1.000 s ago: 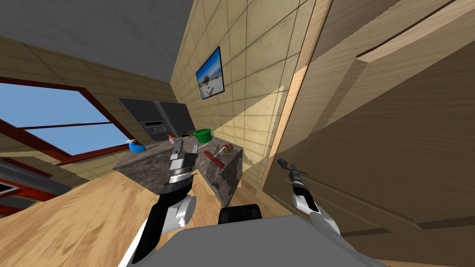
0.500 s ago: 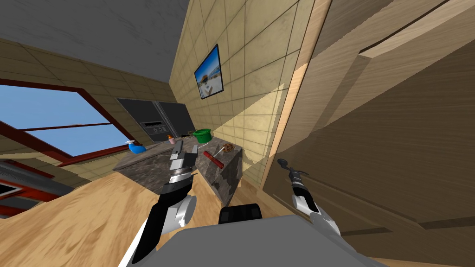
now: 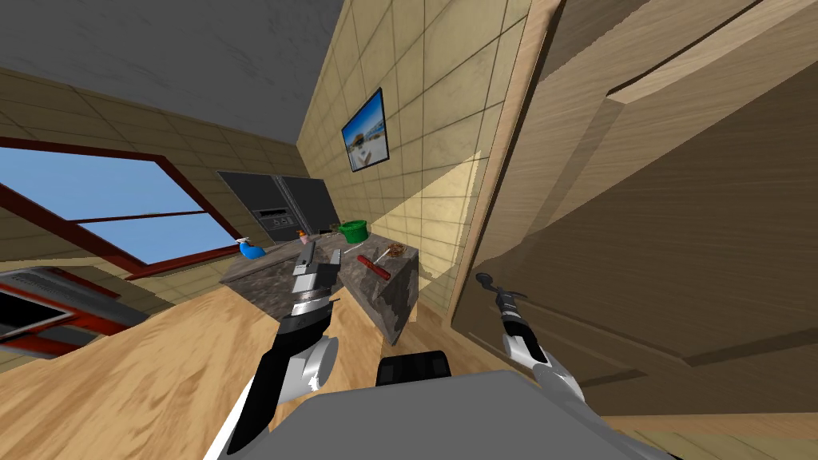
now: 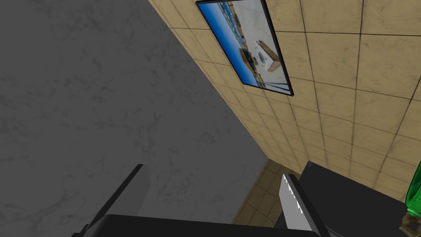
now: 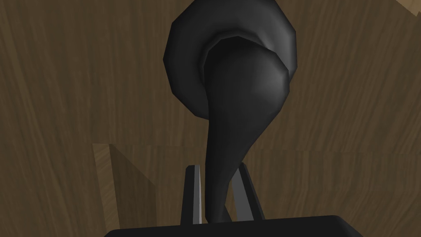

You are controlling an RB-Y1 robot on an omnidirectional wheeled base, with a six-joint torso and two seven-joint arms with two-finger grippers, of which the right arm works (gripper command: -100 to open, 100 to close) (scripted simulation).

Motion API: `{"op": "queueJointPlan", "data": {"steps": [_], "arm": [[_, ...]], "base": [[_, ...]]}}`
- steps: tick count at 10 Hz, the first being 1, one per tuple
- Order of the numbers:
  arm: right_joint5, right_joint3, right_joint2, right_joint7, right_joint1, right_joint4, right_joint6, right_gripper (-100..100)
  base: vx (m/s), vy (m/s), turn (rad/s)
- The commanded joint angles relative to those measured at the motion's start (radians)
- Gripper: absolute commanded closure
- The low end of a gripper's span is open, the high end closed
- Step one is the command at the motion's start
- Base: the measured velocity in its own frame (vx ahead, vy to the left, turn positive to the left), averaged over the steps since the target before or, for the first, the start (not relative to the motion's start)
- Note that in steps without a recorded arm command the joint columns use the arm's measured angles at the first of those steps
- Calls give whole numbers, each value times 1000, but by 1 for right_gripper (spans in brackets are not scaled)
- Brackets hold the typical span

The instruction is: Pull the door open

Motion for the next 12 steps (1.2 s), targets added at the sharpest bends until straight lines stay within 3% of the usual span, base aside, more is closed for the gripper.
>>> {"op": "queueJointPlan", "data": {"steps": [1, 5, 6, 11, 12], "arm": [[10, 20, 7, -6, 1, -23, 10, 100], [27, 53, 2, -25, -5, -35, 19, 100], [21, 39, 1, -20, 8, -41, 23, 100], [59, 119, -2, -64, 12, -70, 17, 100], [59, 119, -2, -64, 12, -70, 17, 100]], "base": [[-186, 53, 24], [-201, 30, 27], [-94, -2, -11], [-245, -46, 79], [-178, -30, 52]]}}
